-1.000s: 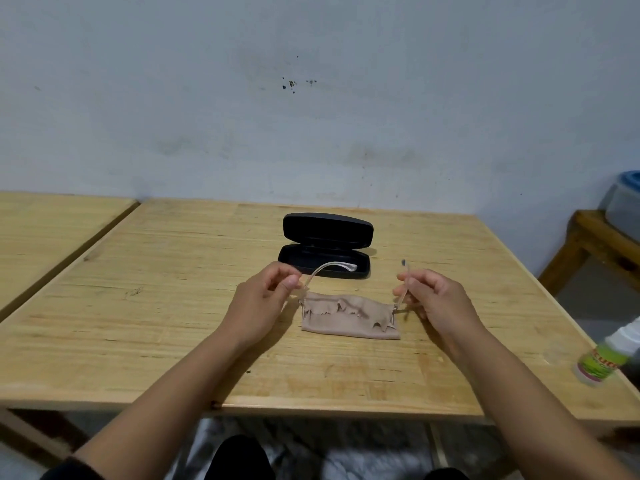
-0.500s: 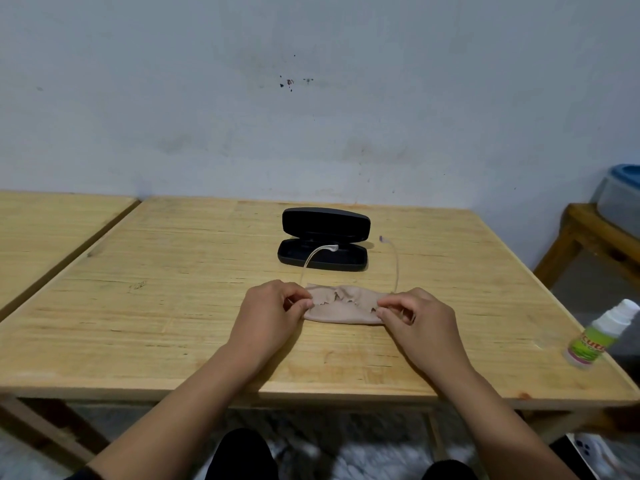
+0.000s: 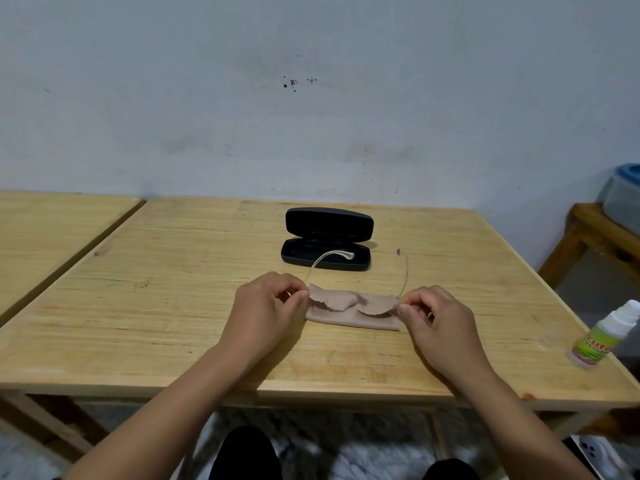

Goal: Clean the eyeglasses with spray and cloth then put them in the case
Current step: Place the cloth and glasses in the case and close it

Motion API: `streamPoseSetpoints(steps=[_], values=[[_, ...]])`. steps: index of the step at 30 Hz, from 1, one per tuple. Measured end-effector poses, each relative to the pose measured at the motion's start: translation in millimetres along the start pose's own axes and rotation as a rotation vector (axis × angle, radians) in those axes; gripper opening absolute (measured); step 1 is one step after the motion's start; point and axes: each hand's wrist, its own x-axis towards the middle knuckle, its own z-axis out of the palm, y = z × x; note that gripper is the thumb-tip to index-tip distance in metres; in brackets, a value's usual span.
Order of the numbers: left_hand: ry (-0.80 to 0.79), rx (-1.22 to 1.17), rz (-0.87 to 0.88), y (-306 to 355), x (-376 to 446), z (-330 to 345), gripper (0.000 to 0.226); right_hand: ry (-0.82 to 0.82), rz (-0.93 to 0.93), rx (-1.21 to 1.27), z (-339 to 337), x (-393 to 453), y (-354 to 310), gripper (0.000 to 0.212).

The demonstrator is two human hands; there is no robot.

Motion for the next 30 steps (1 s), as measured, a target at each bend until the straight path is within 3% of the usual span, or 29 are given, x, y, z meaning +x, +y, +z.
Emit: streamPoseSetpoints(steps=[9,17,23,26,30], values=[[-0.115,0.135,0.053,-11,-13,-2,0.005,-0.071,-0.027,-0.113,0,-1,9,0.008],[-0.05,0.088,-0.061,-9,-7,-6,0.006,-0.02,0.055,-0.093,-3,4,6,0.007],[-0.177,0.15,-0.071,-12,-12,-6,0.005,-0.11,0.05,-0.143,0,2,7,0.01],[-0.184,0.125,-0.116,-9,-7,-8,0.011,-0.099,0.11,-0.069,-4,3,6,0.012],[-0.052,0.035,-0.18,-4,-1,-6,0.015,-0.024,0.218,0.135,-5,4,1,0.019]])
